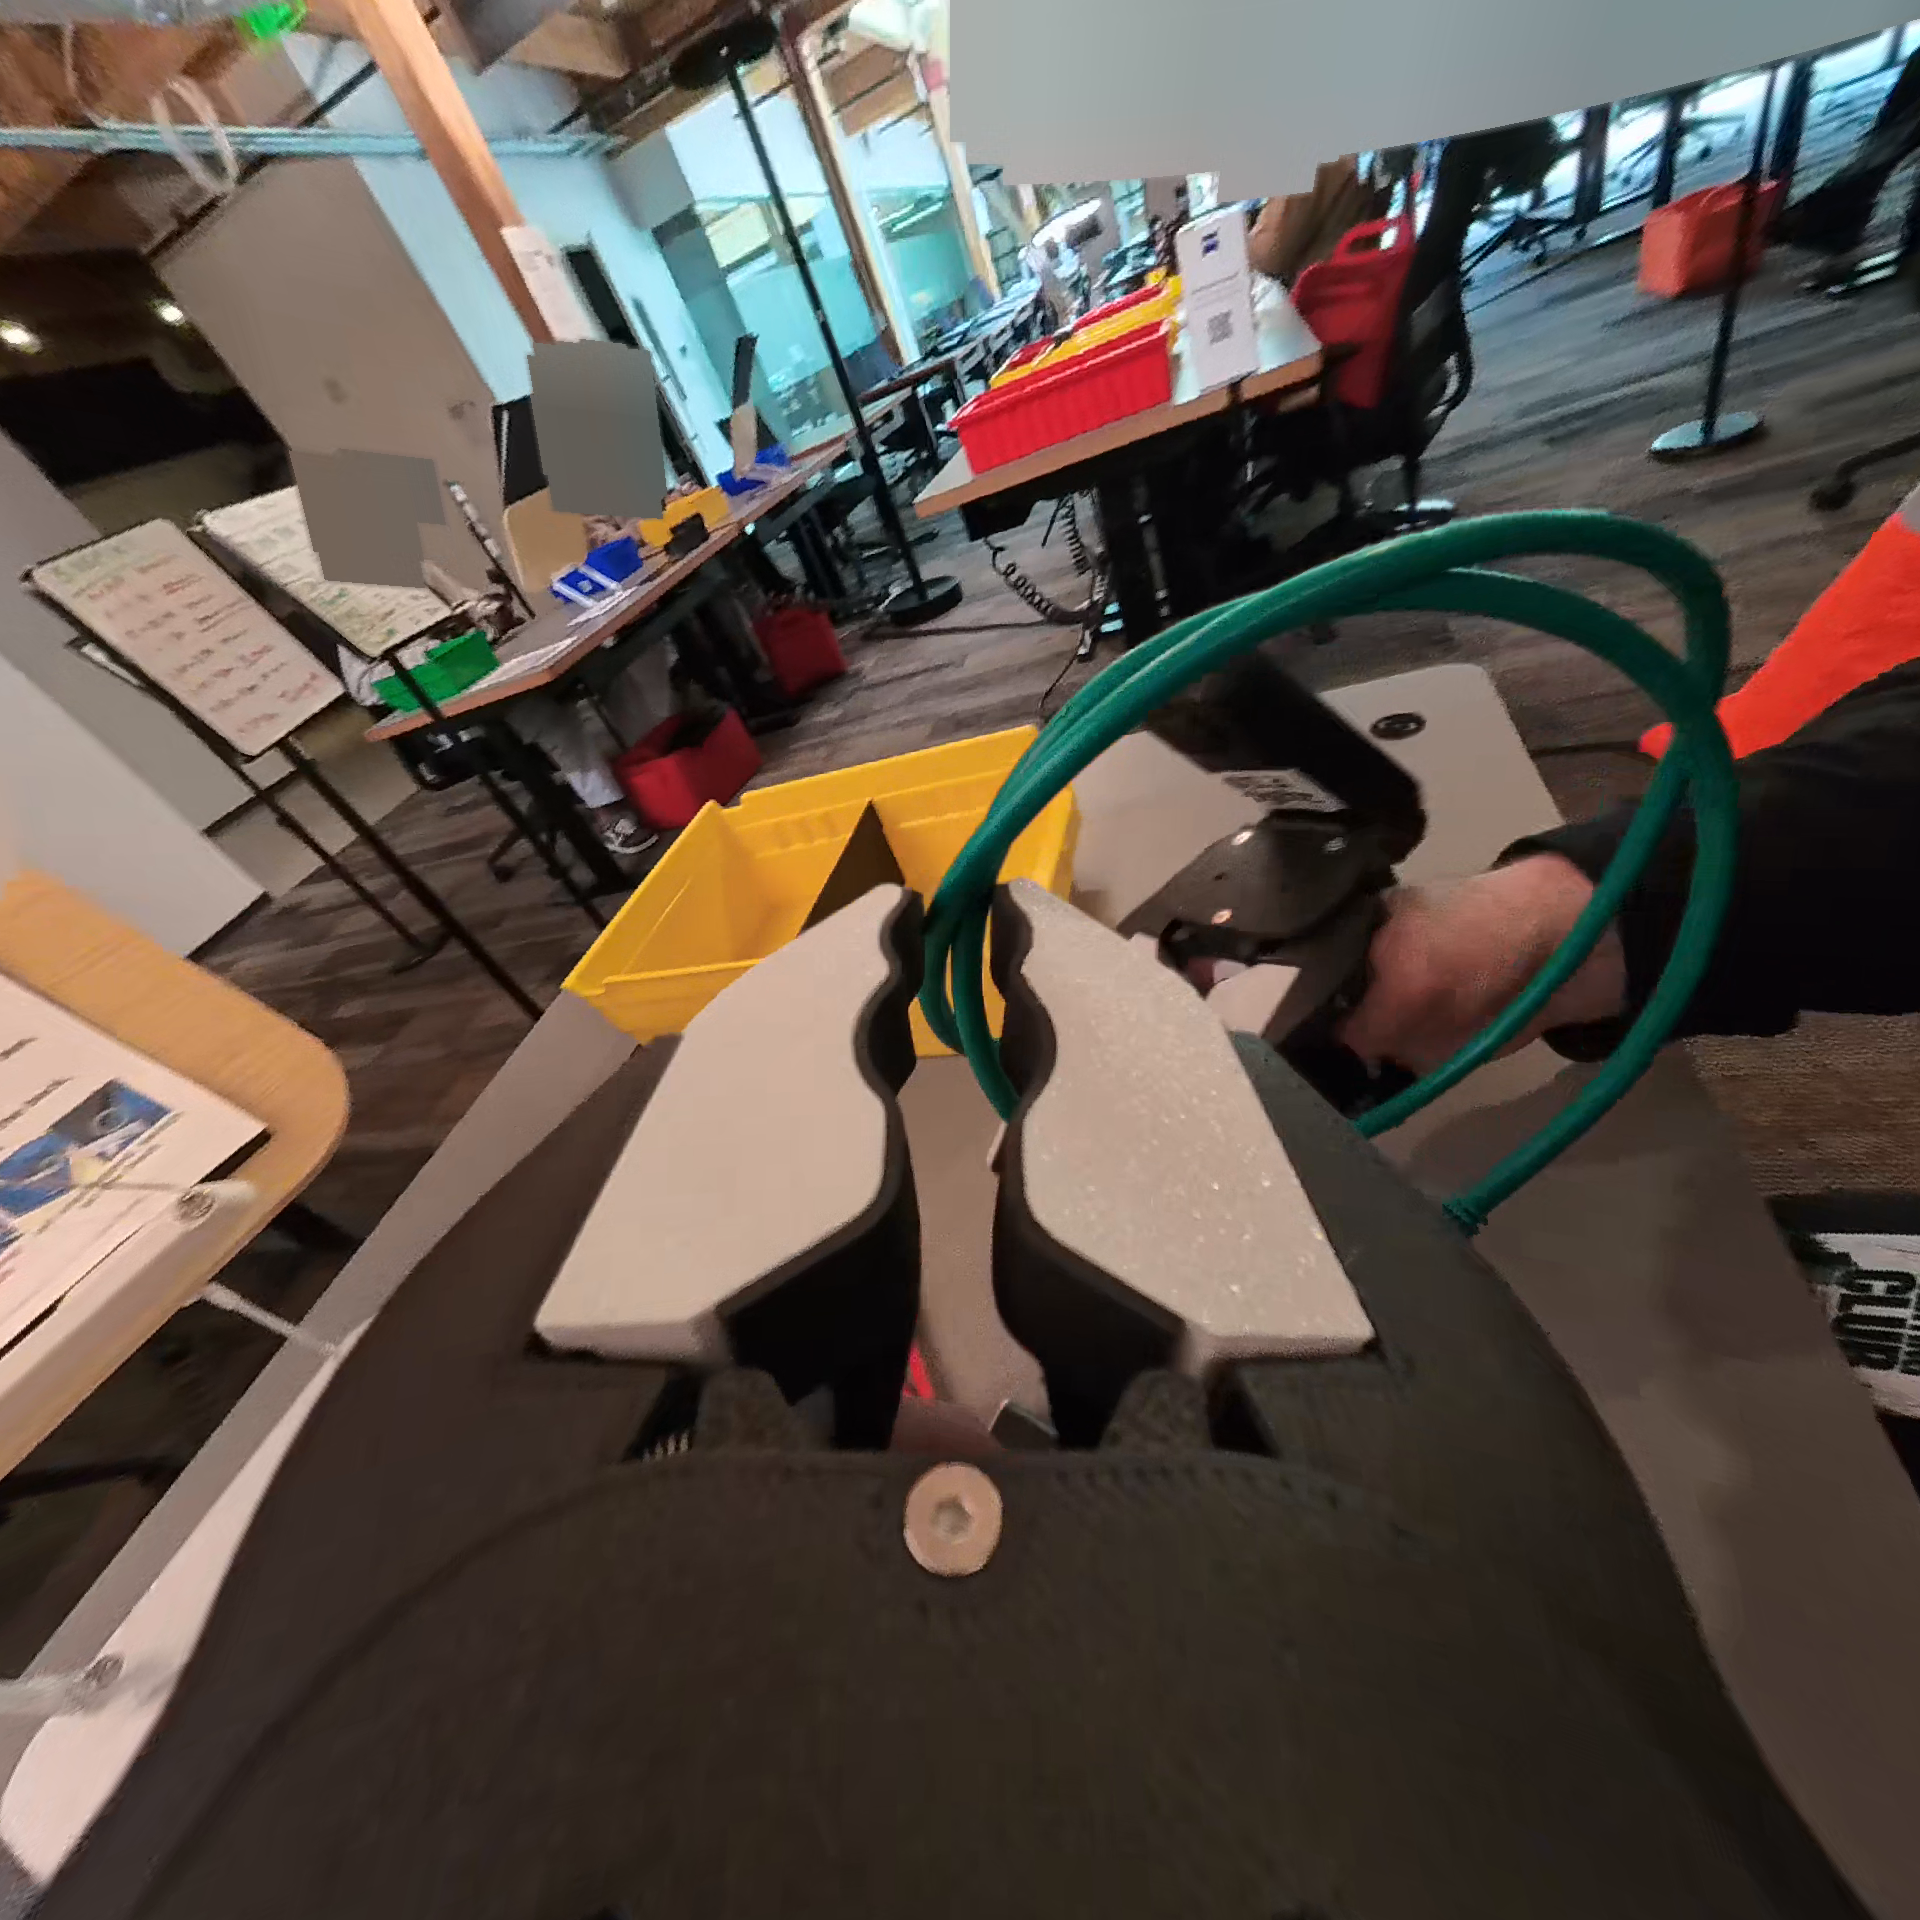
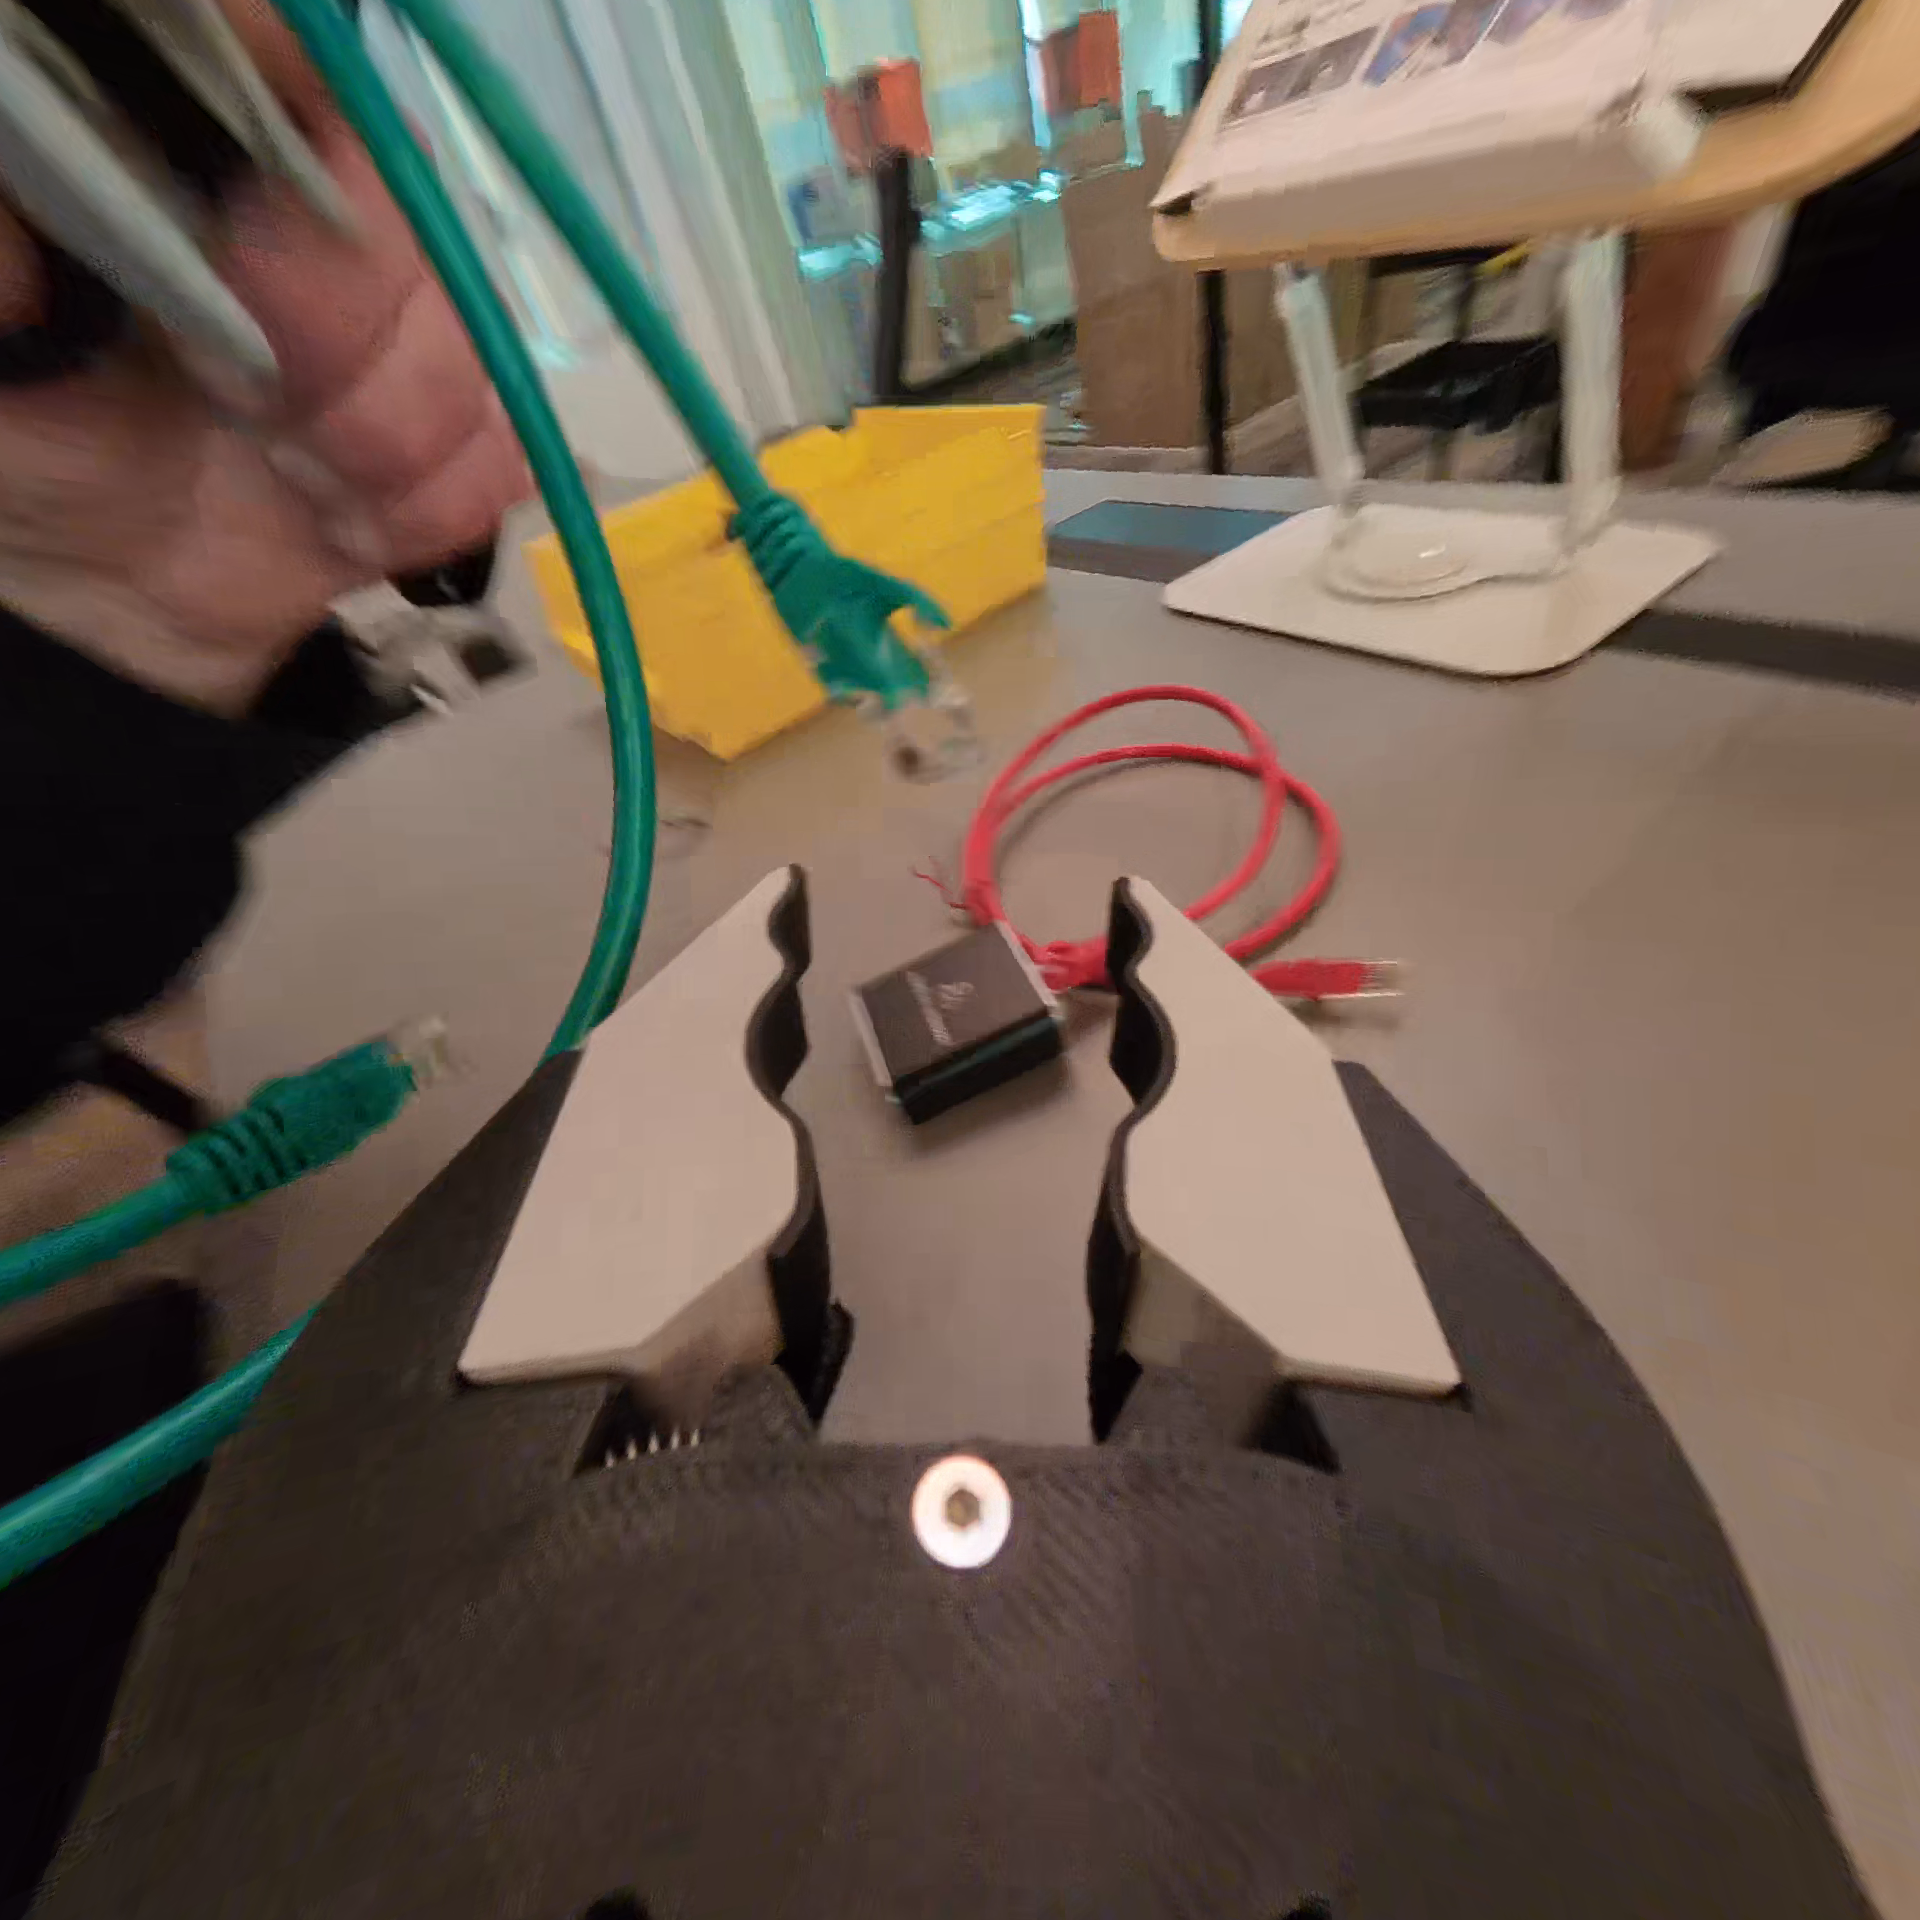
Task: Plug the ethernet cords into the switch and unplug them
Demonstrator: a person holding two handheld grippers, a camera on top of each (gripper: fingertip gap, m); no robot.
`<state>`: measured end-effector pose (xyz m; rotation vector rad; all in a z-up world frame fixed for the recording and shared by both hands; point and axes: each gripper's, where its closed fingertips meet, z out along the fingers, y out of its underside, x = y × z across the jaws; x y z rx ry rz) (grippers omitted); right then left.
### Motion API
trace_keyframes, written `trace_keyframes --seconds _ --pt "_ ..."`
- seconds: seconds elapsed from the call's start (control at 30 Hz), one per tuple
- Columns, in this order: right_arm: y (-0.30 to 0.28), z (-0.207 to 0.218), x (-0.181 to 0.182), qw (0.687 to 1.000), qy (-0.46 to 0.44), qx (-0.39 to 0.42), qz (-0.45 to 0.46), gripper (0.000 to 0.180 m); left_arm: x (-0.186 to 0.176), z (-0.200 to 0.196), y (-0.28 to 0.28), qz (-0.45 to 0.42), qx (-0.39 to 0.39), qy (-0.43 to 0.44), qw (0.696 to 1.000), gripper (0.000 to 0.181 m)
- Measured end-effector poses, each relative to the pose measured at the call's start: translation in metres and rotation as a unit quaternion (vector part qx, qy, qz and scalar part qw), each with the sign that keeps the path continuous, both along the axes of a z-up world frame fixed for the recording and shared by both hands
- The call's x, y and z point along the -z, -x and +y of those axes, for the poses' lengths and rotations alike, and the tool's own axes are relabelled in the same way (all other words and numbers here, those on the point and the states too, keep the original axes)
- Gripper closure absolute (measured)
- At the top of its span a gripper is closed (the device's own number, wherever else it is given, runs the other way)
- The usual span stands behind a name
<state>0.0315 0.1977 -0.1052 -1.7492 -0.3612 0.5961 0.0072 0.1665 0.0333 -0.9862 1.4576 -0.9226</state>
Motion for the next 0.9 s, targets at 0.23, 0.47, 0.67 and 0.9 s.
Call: trace_keyframes --seconds 0.23,0.47,0.67,0.9 --pt "0.0 -0.02 -0.052 0.959 -0.021 -0.114 0.257 0.138 0.001 -0.006 -0.003 -0.017 0.02 0.002 1.0 0.169" --pt "0.0 -0.029 -0.059 0.943 -0.023 -0.155 0.293 0.171 0.0 -0.01 0.001 -0.03 0.036 -0.009 0.999 0.169" --pt "-0.004 -0.031 -0.067 0.931 -0.032 -0.164 0.326 0.158 0.006 -0.009 0.005 -0.022 0.047 -0.002 0.999 0.169" --pt "-0.009 -0.034 -0.071 0.927 -0.042 -0.167 0.332 0.17 0.012 -0.012 0.007 -0.014 0.065 0.0 0.998 0.169"
